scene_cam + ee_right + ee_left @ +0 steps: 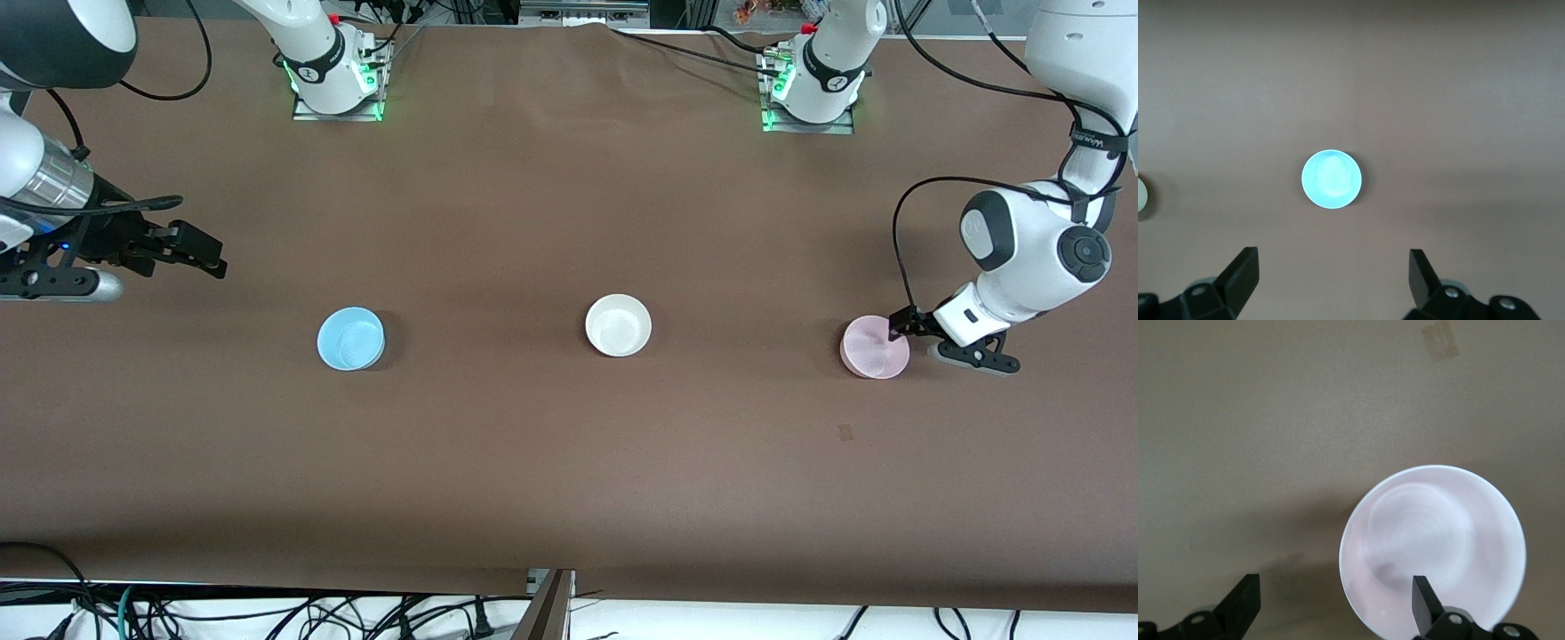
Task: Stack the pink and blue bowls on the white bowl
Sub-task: 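Grasp the pink bowl rim with the left gripper and lift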
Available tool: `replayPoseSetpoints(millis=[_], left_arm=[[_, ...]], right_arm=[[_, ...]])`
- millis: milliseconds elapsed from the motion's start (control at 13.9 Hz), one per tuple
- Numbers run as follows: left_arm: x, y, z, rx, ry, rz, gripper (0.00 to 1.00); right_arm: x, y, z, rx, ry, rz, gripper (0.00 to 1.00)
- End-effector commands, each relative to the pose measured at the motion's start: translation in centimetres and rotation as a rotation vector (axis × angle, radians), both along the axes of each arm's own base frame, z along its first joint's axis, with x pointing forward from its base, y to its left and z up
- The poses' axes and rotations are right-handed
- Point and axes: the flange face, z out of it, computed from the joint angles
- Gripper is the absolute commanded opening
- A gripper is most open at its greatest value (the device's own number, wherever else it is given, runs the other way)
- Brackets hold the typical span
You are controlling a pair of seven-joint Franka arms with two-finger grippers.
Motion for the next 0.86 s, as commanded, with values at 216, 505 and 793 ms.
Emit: replayPoseSetpoints(millis=[216, 505, 793], left_arm=[[1.0, 0.0, -1.9, -0.005, -0.021, -0.015, 0.23], [1.0, -0.2, -1.6, -0.004, -0.023, -0.032, 0.00], [1.5, -1.9, 0.3, -0.014, -0.035, -0.049, 0.00]], right_arm=[[-0.4, -0.7, 0.0, 0.015, 0.044, -0.010, 0.99], [-0.2, -4.4, -0.8, -0.025, 0.060, -0.072, 0.99], [-0.2, -4.5, -1.0, -0.032, 0.066, -0.063, 0.99]])
